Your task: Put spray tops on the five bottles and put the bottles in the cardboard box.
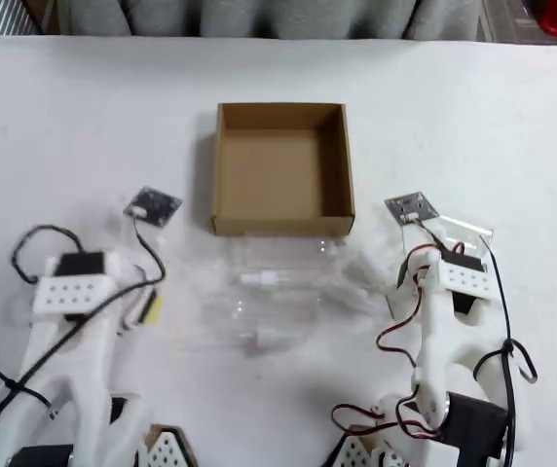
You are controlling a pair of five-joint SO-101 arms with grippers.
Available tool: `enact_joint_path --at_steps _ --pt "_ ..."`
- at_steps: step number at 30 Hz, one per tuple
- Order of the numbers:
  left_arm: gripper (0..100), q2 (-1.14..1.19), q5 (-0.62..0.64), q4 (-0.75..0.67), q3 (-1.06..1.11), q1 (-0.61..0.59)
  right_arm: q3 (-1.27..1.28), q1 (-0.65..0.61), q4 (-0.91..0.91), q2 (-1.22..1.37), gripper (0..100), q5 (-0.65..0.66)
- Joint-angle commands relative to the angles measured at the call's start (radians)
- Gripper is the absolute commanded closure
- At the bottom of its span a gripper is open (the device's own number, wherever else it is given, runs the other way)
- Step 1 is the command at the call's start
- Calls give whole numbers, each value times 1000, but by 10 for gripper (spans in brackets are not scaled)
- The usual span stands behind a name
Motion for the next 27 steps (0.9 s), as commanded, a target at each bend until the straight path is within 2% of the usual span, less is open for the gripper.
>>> enact_joint_path --at_steps 1,5,11,14,17,23,27 --pt "883 -21 -307 101 -149 -48 25 -1 8 -30 957 12" --pt "883 -21 -436 101 -216 -105 25 -1 8 -30 957 12" --pt "876 -12 -672 41 -334 -257 26 -1 8 -30 957 12" --pt "779 -10 -818 41 -336 -297 28 -1 10 -30 957 12" --pt "683 -8 -827 26 -339 -315 28 -1 10 -30 957 12" --pt "703 120 -850 -163 -330 -302 28 1 10 -30 957 12" --pt "702 278 -845 -181 -405 -297 28 1 10 -30 957 12"
